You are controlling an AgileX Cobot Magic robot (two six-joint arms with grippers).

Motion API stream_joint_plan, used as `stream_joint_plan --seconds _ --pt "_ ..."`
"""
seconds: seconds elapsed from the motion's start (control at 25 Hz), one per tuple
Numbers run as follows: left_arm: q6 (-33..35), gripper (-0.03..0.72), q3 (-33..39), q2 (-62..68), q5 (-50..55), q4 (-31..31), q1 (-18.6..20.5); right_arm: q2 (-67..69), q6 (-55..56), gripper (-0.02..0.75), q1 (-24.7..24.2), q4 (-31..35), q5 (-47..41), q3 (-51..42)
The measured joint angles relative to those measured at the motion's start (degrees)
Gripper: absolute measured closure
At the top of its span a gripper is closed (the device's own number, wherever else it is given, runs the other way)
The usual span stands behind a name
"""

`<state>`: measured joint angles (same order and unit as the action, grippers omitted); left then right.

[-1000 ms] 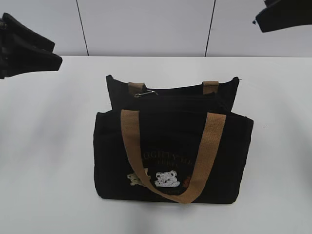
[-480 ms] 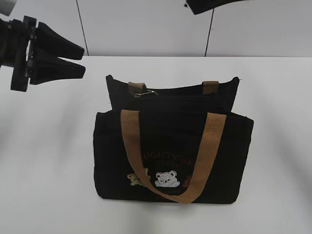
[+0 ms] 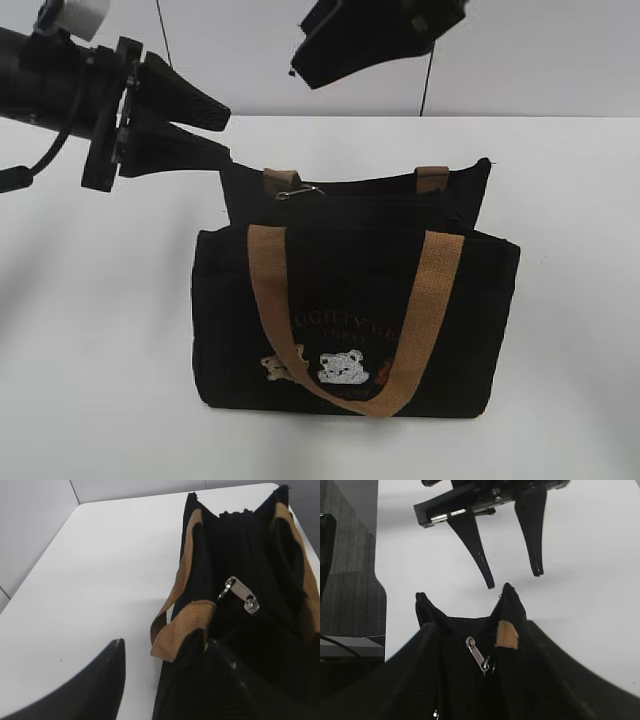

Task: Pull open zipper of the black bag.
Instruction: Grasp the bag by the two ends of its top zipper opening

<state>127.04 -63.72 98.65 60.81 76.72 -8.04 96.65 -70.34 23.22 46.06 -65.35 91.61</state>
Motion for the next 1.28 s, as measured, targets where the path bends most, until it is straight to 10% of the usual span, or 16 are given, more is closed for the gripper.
stream_joint_plan --seconds 1.28 --pt "-0.4 0.455 -0.1 3.6 -1.6 -6.7 -2.9 6.7 -0.3 0.348 2.5 1.2 0.4 0.0"
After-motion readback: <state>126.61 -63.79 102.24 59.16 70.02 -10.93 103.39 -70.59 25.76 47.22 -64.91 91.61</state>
